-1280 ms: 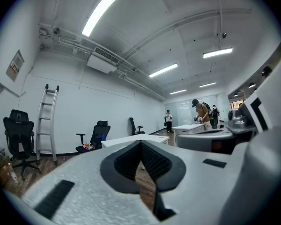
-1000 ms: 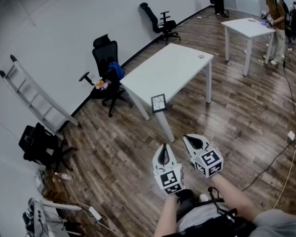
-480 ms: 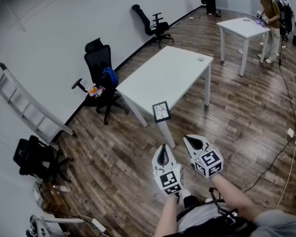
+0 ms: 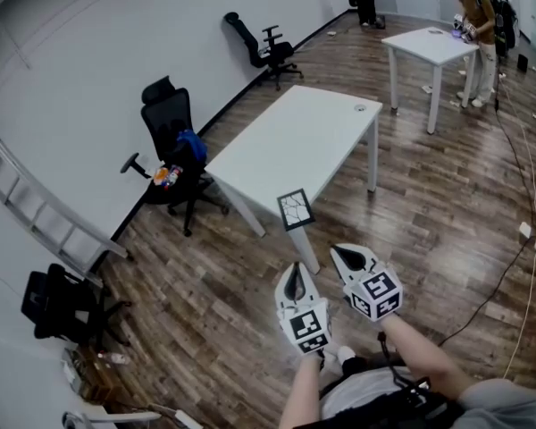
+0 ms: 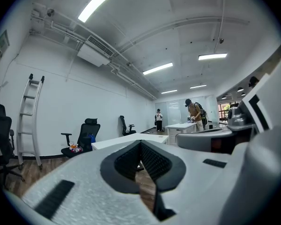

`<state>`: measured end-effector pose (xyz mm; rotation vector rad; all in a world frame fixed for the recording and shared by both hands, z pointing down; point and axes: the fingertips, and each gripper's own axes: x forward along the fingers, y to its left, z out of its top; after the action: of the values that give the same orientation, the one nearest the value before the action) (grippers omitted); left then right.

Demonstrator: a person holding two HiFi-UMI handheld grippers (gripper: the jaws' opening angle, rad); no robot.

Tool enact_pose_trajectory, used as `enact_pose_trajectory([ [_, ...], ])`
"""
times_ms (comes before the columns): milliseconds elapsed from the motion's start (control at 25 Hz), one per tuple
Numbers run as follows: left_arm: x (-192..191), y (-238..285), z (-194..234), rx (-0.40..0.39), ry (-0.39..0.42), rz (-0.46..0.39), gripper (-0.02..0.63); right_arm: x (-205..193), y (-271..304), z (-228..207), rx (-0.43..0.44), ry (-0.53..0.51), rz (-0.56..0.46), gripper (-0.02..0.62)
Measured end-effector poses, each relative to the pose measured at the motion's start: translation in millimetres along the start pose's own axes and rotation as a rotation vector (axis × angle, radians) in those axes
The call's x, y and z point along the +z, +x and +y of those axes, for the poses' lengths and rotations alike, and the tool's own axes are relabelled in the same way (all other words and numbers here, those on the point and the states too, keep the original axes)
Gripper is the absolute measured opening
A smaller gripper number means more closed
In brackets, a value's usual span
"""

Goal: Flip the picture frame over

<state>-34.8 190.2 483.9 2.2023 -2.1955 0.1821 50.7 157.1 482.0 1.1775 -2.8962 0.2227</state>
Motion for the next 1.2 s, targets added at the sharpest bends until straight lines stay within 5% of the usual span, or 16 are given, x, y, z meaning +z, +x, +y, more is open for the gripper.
enact_pose_trajectory([
  [560, -3.9, 36.1, 9.6, -0.036, -0.025, 0.023, 0.002, -8.2, 30.3, -13.7, -0.029, 0.009, 0.026, 0.002],
  [1200, -14.8, 169.1, 22.6, 0.045, -0.041, 0.084, 0.002, -17.8, 138.5, -90.3, 0.090, 0.012, 0.086, 0.002],
])
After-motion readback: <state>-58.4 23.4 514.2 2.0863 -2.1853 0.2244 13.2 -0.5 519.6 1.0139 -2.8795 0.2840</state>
